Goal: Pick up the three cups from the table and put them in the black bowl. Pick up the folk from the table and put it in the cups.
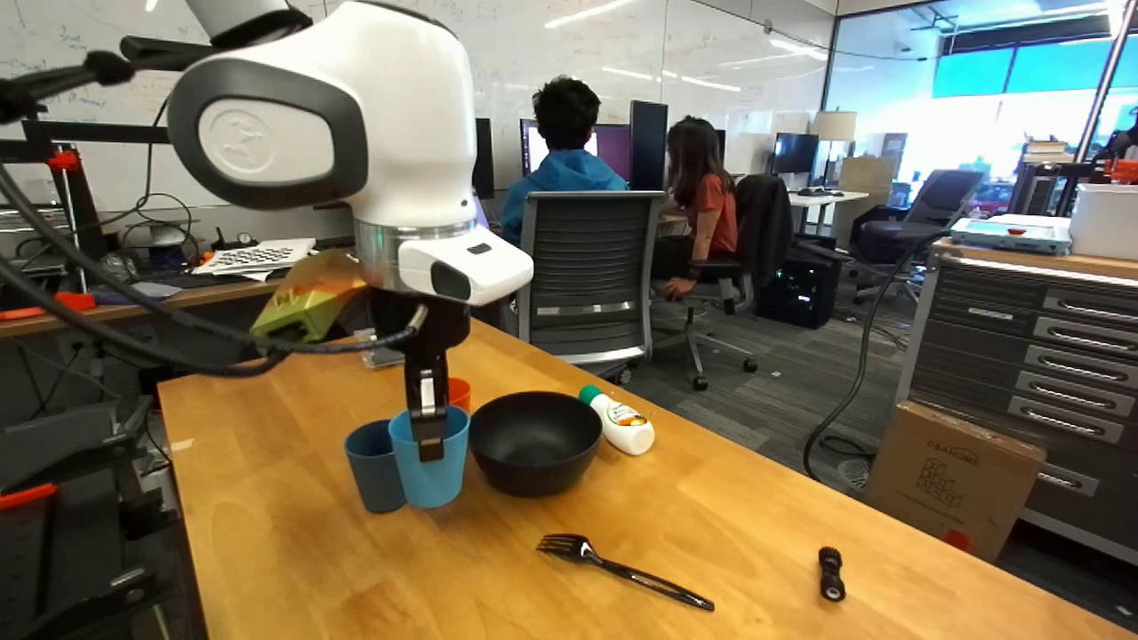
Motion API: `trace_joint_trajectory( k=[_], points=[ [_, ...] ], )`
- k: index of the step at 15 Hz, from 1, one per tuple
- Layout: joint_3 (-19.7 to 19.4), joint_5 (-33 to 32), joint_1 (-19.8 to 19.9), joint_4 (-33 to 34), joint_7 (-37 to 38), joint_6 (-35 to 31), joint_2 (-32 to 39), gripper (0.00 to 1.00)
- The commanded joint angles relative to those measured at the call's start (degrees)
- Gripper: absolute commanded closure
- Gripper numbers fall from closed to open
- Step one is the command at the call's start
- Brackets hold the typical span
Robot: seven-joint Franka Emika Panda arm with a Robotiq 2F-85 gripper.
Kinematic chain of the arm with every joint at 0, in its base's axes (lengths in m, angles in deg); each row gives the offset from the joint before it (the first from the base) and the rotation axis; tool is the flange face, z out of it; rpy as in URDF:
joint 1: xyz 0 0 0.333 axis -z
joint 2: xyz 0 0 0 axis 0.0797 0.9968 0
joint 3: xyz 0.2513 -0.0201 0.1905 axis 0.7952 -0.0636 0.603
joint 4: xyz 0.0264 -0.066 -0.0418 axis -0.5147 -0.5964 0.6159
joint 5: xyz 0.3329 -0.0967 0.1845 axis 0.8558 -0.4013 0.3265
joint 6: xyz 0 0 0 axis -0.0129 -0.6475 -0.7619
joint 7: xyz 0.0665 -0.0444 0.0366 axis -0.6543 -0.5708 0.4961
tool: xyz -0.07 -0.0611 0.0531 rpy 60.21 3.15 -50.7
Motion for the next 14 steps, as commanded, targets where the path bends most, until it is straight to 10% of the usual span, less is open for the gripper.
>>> trace_joint_trajectory(
  k=[1, 14],
  points=[
    [-1.09, 2.49, -1.12, 0.17, -1.7, 6.02, -8.13, 0.99],
    [-1.18, 6.3, -6.08, 12.16, 1.82, 3.27, 0.99, 0.99]
  ],
)
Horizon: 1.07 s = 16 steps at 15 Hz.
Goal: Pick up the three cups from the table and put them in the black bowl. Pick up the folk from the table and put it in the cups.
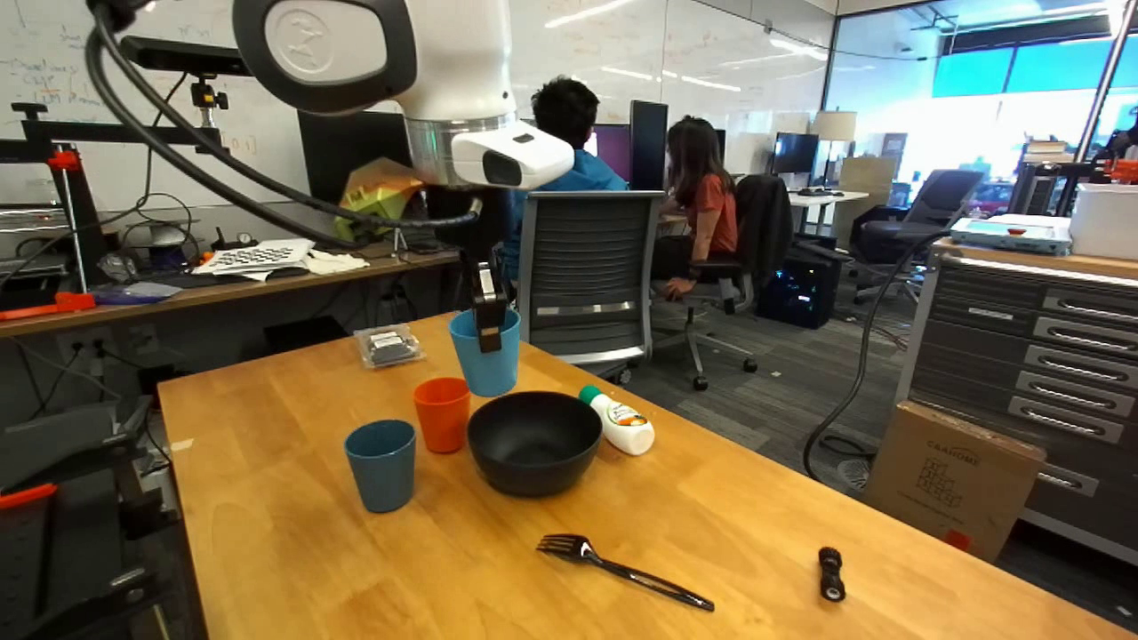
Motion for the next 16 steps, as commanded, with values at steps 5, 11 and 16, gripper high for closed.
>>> trace_joint_trajectory(
  k=[5, 11, 16],
  points=[
    [-0.44, -0.31, -1.35, 10.55, 5.3, -2.66, 12.26, 0.99],
    [0.24, -0.32, -0.8, 14.66, 6.2, -4.13, 19.14, 0.98],
    [0.32, -0.61, -0.53, 15.61, 6.67, -4.09, 21.48, 0.67]
  ],
)
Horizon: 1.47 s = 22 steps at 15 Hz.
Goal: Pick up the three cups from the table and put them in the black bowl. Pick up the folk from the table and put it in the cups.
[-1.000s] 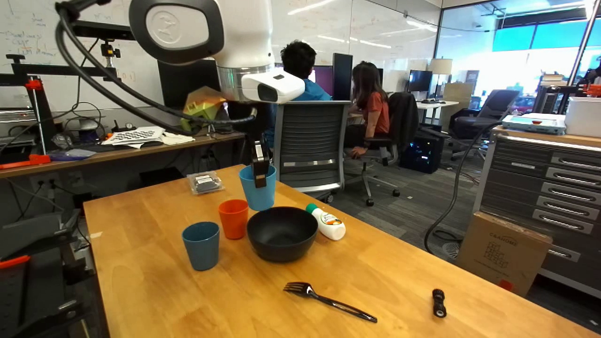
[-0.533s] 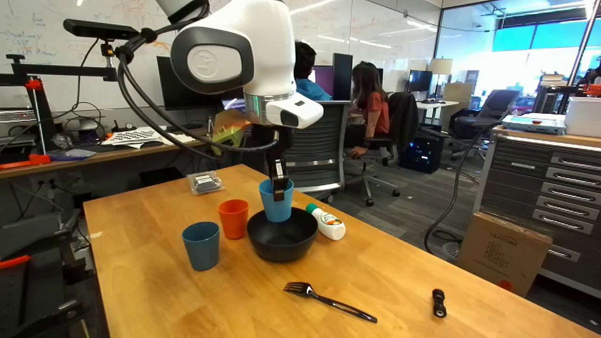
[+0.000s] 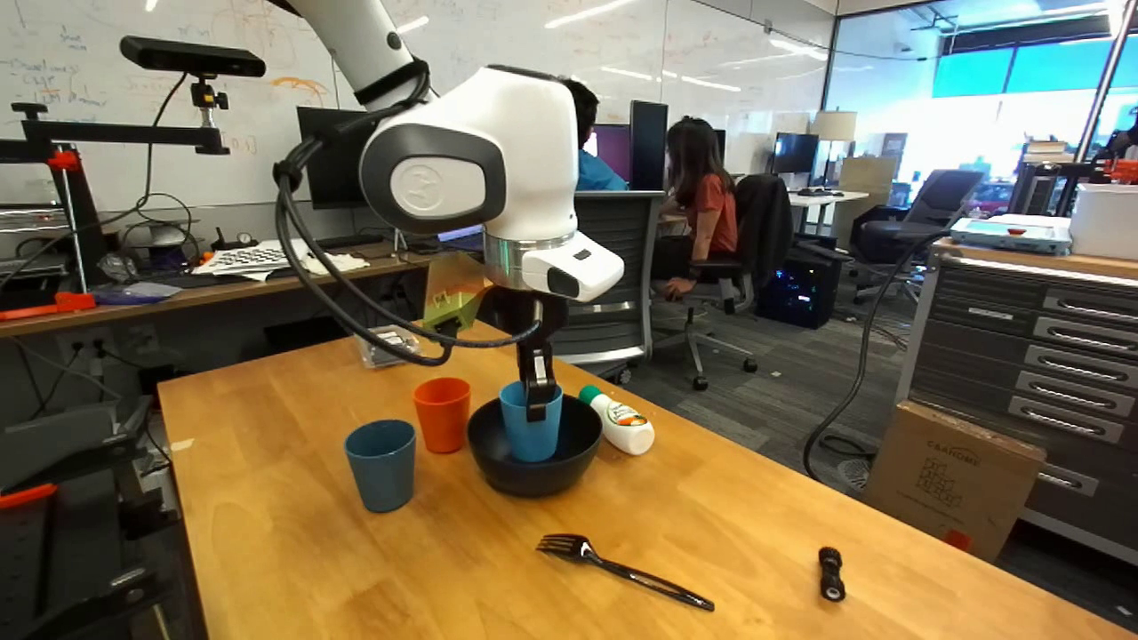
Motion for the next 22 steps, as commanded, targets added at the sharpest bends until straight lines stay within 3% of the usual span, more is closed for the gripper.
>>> trace_joint_trajectory(
  k=[1, 9, 16, 22],
  points=[
    [0.34, -0.57, 0.38, 1.86, 1.37, -0.19, 1.28, 0.61],
    [2.79, 1.0, 1.7, -1.74, -1.48, 0.16, -4.49, 0.01],
    [5.37, 1.93, 2.52, -10.05, -8.74, 1.55, -14.83, 0.0],
    [2.42, -3.15, 0.31, -18.08, -11.28, 4.85, -20.55, 0.0]
  ],
)
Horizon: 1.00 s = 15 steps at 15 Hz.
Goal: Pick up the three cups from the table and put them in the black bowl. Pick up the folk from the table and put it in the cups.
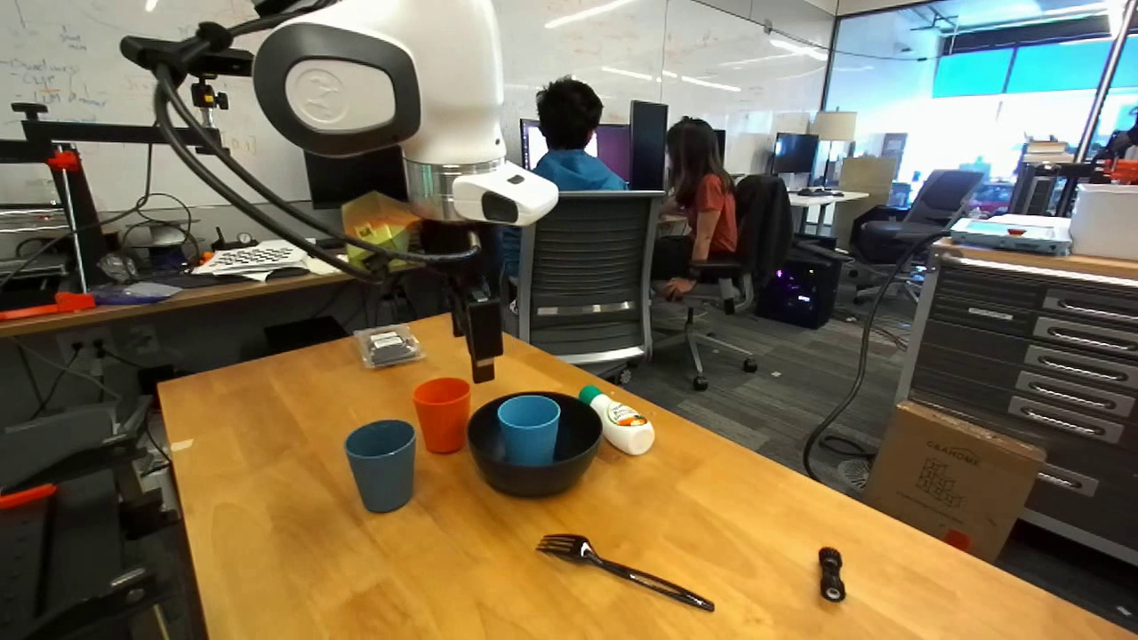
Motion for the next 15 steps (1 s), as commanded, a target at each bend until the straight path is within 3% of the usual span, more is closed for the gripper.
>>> trace_joint_trajectory(
  k=[1, 9, 15],
  points=[
    [-1.91, -3.81, -1.2, -5.51, -1.54, 3.33, -4.88, 0.0],
    [-3.66, -11.56, -2.27, -8.84, -1.97, 7.19, -4.17, 0.0],
    [-3.42, -9.26, -1.65, -10.89, -3.48, 2.09, -1.16, 0.0]
  ],
)
